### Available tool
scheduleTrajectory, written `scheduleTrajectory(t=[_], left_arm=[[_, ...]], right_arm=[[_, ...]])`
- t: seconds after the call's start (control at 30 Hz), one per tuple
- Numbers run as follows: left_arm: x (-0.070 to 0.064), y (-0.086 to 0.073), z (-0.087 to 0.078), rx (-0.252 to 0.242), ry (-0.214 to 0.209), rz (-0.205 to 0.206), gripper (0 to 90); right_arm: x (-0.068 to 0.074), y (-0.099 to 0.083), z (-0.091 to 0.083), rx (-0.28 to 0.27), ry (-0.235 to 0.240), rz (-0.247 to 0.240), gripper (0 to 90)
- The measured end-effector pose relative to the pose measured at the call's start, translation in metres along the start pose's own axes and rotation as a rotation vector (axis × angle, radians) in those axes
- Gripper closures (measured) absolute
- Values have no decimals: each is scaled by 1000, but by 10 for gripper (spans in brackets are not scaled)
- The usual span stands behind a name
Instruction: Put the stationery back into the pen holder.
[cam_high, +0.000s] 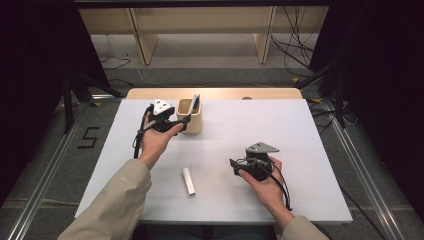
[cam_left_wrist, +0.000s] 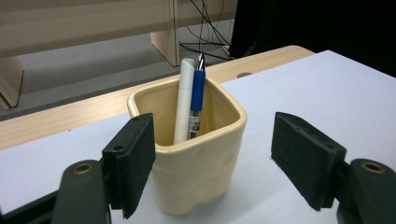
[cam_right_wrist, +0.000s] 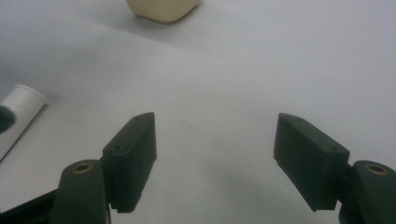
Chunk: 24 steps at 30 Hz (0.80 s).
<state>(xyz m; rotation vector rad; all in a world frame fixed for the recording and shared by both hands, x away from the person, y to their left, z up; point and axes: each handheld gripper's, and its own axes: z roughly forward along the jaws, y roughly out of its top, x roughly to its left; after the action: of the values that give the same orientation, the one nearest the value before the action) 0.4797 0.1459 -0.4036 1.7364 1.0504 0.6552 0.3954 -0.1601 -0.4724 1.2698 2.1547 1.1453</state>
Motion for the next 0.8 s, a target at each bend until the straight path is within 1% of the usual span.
scheduleTrajectory(t=[0.17, 0.27, 0.4, 0.53, 0.6, 0.63, 0.8], left_arm=[[-7, -7, -8, 16, -1, 10, 302], [-12, -14, -13, 37, -9, 1, 302], [-19, -25, -21, 60, -38, 1, 300], [-23, -35, -27, 95, -55, 2, 289], [-25, -41, -30, 108, -59, 18, 283], [-26, -43, -31, 112, -62, 24, 281], [-26, -57, -39, 119, -87, 27, 272]], right_arm=[[0, 0, 0, 0, 0, -1, 305], [1, 0, 0, 0, -1, -1, 305], [1, 0, 0, -1, 1, -3, 305], [1, 0, 0, 4, 2, -4, 305], [2, 0, 0, 4, 2, -5, 304], [2, 0, 0, 4, 3, -4, 304], [3, -1, 1, 7, 6, -1, 300]])
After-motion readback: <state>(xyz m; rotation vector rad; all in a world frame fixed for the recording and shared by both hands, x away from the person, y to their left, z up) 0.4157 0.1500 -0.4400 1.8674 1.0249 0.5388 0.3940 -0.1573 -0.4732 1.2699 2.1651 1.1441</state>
